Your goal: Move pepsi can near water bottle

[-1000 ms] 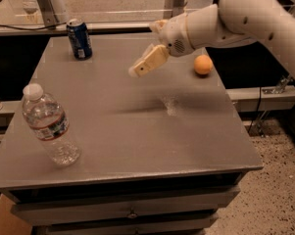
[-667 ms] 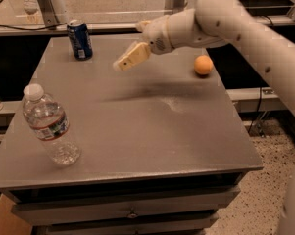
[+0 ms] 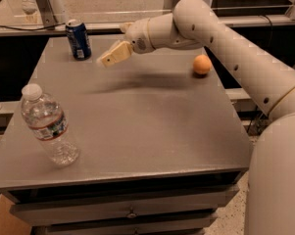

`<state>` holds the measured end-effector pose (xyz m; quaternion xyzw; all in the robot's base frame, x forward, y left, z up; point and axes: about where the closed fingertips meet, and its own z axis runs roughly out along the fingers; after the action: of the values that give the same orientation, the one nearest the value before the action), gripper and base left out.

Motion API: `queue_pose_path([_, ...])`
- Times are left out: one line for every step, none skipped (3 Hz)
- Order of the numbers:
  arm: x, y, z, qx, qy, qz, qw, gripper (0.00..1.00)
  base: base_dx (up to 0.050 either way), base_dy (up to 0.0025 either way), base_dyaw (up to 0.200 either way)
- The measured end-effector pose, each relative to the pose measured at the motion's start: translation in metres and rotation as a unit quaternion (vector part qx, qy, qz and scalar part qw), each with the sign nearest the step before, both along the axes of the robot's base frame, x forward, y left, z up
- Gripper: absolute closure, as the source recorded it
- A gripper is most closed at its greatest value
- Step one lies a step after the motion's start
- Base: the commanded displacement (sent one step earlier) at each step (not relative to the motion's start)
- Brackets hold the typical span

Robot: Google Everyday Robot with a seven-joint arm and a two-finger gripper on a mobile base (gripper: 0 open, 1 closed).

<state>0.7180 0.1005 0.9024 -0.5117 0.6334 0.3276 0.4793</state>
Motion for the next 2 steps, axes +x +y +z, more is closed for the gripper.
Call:
queue_pose_path([0.006, 0.014, -0.001, 0.015, -0.004, -0.010, 0.9998, 0.00, 0.000, 0.00000, 0.000])
queue_pose_path([0.025, 0.056, -0.004, 0.041, -0.018, -0.013, 0.9989, 0.00, 0.000, 0.00000, 0.000])
